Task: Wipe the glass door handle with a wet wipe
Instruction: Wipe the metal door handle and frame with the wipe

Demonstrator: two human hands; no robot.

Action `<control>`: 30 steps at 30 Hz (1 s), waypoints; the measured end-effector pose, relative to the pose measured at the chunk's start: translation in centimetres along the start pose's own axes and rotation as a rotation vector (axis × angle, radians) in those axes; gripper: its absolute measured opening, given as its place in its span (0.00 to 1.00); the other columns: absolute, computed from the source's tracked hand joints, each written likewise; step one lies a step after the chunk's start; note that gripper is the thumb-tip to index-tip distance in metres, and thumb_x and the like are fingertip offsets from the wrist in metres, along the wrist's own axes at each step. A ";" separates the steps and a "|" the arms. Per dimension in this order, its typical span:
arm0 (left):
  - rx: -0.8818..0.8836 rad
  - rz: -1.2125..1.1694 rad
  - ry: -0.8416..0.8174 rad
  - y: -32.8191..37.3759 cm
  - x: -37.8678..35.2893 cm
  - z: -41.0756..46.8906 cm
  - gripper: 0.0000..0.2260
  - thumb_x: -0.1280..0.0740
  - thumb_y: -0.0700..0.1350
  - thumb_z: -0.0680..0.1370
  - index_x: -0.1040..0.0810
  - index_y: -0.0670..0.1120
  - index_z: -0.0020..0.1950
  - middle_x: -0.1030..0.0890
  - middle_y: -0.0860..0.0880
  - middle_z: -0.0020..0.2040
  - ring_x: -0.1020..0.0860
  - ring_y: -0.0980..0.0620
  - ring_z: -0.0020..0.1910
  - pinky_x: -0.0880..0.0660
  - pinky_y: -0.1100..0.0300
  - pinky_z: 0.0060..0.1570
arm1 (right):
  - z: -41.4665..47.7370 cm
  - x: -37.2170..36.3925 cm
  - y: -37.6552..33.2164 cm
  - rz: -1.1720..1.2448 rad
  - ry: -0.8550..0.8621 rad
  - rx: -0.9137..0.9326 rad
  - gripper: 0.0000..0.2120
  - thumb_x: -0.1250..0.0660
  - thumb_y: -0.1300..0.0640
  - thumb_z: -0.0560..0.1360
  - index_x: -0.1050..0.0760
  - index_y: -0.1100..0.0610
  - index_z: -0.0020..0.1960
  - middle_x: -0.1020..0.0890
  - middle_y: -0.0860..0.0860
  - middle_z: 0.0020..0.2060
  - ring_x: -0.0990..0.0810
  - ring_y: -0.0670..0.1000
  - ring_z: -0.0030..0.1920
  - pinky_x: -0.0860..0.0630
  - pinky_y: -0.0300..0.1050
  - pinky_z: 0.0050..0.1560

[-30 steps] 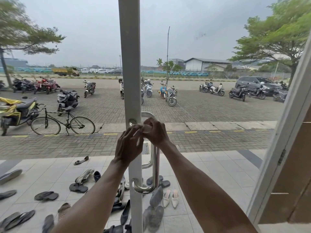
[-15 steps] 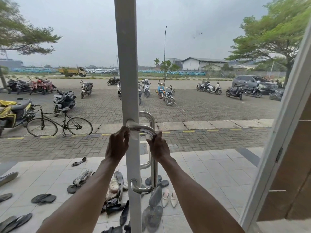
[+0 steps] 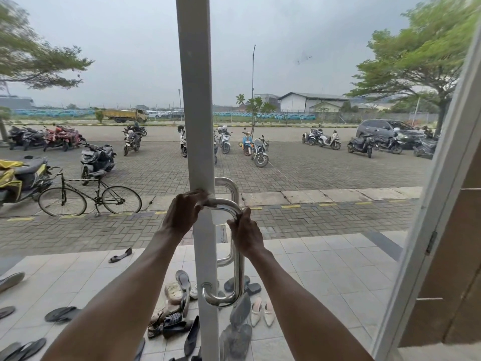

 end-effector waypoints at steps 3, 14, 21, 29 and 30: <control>-0.130 -0.007 0.041 1.3 0.9 -0.9 0.21 0.22 0.32 0.68 0.16 0.43 0.60 0.16 0.47 0.59 0.18 0.50 0.59 0.22 0.58 0.58 | 0.1 -0.1 0.2 -0.017 0.002 0.005 0.18 0.39 0.48 0.81 0.39 0.59 0.62 0.17 0.60 0.51 0.19 0.64 0.52 0.26 0.53 0.47; -0.105 0.021 -0.118 -0.6 1.7 1.1 0.16 0.26 0.35 0.69 0.16 0.46 0.56 0.16 0.48 0.54 0.17 0.50 0.52 0.18 0.53 0.52 | 0.2 -0.2 0.7 -0.038 -0.006 0.020 0.21 0.40 0.46 0.81 0.40 0.59 0.64 0.18 0.59 0.51 0.20 0.63 0.53 0.29 0.51 0.45; -0.129 -0.015 -0.186 -1.3 2.1 -0.5 0.21 0.27 0.34 0.72 0.20 0.43 0.65 0.21 0.45 0.54 0.19 0.54 0.41 0.17 0.63 0.36 | 0.3 -0.2 0.8 -0.035 -0.003 0.032 0.21 0.39 0.46 0.81 0.40 0.59 0.64 0.17 0.59 0.50 0.19 0.63 0.51 0.28 0.50 0.44; -0.088 0.117 -0.185 -1.7 1.8 2.0 0.19 0.18 0.42 0.65 0.19 0.46 0.53 0.19 0.48 0.60 0.16 0.45 0.48 0.18 0.50 0.45 | 0.3 -0.2 0.8 -0.041 -0.010 0.013 0.22 0.40 0.46 0.81 0.40 0.59 0.65 0.18 0.60 0.51 0.19 0.64 0.53 0.28 0.51 0.46; -0.084 0.125 -0.218 -1.6 1.7 2.3 0.20 0.18 0.42 0.65 0.20 0.47 0.54 0.17 0.47 0.57 0.16 0.44 0.49 0.19 0.51 0.45 | 0.3 -0.3 0.8 -0.042 -0.009 0.015 0.22 0.40 0.46 0.81 0.40 0.59 0.65 0.17 0.59 0.51 0.19 0.63 0.52 0.27 0.51 0.46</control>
Point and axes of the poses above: each hand's wrist, its own z-axis towards the middle knuckle, its own x-axis out of the back of the hand, y = z × x, the point moved 4 cm from there along z, towards the middle knuckle
